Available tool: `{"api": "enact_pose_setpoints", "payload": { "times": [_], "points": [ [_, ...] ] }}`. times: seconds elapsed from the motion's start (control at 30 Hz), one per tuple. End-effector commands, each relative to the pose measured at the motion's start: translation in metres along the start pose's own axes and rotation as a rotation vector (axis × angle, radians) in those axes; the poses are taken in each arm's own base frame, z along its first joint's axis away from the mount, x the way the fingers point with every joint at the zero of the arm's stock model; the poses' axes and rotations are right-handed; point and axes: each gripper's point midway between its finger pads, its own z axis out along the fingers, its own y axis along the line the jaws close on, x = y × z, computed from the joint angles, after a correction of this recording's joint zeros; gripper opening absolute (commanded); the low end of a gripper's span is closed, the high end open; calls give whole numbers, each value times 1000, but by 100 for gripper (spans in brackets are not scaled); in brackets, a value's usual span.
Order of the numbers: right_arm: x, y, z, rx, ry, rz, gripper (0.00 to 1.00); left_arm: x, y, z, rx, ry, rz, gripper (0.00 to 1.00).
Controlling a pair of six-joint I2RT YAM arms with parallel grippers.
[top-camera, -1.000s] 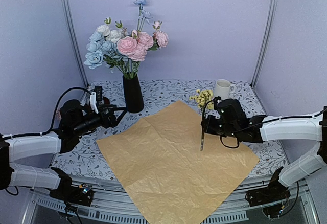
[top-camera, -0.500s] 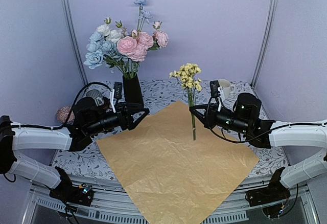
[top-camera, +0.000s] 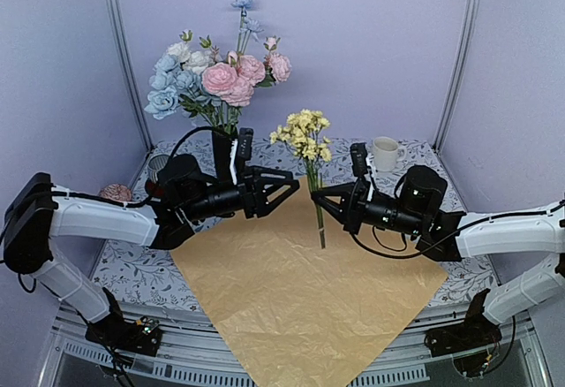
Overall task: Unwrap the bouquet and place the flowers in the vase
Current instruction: Pass from the right arm to the left
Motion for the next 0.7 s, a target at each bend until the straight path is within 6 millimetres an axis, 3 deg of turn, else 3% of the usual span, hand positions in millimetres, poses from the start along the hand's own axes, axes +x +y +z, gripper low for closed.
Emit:
{"api": "enact_pose_setpoints", "payload": {
  "times": [0.0,0.43,0.67],
  "points": [
    [-13,18,6,-78,-33,-44,4,-5,-19,13,89,-15,11,65],
    [-10,24,11,-111,-25,-52,4,6,-26,25,150,19,-7,41],
    [-6,24,13,-115,-16,-44,6,10,-27,29,165,39,-14,18]
  ]
}}
